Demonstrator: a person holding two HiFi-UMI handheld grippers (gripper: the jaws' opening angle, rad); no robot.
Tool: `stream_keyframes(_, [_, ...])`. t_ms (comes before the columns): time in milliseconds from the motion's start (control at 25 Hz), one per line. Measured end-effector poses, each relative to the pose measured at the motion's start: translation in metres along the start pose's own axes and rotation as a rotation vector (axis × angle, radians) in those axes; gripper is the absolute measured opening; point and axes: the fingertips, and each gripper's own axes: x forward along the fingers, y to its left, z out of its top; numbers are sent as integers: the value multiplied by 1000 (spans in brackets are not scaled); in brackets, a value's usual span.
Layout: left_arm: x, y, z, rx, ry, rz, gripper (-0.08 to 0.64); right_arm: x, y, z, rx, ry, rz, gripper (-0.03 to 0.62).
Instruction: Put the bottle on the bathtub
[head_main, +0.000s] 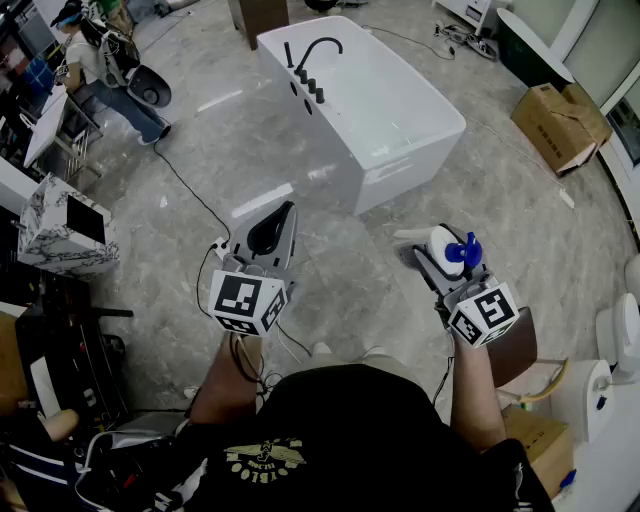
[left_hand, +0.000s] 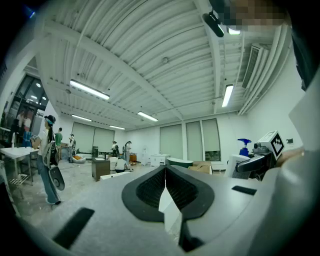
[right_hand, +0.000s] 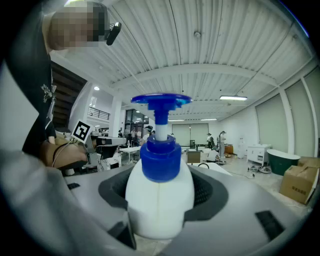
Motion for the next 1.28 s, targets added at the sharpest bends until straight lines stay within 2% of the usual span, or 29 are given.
stream_keyframes(240, [-1, 26, -16, -22, 17, -9, 11, 2, 3, 2, 13, -21, -70, 267])
stream_keyframes(560, [4, 42, -28, -12, 23, -15, 11, 3, -10, -2, 14, -46, -128, 267])
stream_keyframes(920, [63, 32, -27, 16, 51, -52, 11, 25, -64, 0, 22, -58, -138, 267])
stream_keyframes(1280, [138, 33, -22, 7, 67, -40, 11, 57, -128, -1, 43, -52, -97, 267])
